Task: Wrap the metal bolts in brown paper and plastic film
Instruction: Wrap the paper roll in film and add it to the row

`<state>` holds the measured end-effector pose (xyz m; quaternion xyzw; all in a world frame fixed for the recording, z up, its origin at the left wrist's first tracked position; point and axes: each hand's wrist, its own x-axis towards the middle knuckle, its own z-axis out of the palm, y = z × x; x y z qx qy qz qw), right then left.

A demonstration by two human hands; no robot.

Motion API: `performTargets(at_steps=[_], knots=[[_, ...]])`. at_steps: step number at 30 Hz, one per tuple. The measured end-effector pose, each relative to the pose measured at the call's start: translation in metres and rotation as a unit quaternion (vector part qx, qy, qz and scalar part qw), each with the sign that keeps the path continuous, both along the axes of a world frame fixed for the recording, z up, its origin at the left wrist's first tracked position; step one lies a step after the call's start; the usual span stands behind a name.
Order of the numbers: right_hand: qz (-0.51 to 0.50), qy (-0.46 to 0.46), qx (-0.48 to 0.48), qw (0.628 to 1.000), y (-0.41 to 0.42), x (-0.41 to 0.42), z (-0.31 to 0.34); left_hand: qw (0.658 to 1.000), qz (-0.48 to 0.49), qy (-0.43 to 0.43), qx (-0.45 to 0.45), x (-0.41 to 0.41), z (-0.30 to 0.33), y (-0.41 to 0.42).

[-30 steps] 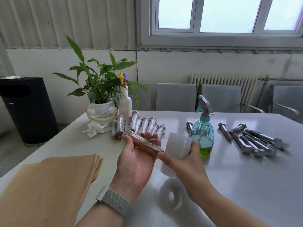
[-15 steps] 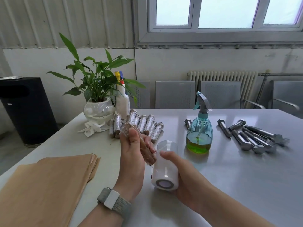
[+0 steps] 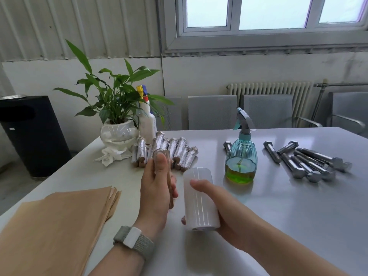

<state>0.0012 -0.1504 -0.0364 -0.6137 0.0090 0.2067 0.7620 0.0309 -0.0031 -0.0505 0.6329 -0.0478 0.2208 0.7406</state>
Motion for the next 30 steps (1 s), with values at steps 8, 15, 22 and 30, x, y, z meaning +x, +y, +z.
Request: performTargets(at_steps=[8,15,22,30], knots=[[0.0,-0.074,-0.106,0.992,-0.017,0.014,0.011,0.99,-0.08,0.093,0.067,-0.002,0.002,-0.001],[-0.01,0.003,-0.101,0.995,-0.036,0.023,0.012,0.981,-0.125,0.07,0.13,-0.007,0.002,-0.01],[-0.011,0.007,-0.151,0.989,-0.041,0.029,0.009,0.968,-0.208,0.108,0.087,-0.007,0.002,-0.012],[-0.007,-0.026,-0.19,0.981,-0.039,0.031,0.009,0.958,-0.216,0.187,0.038,-0.005,0.004,-0.012]])
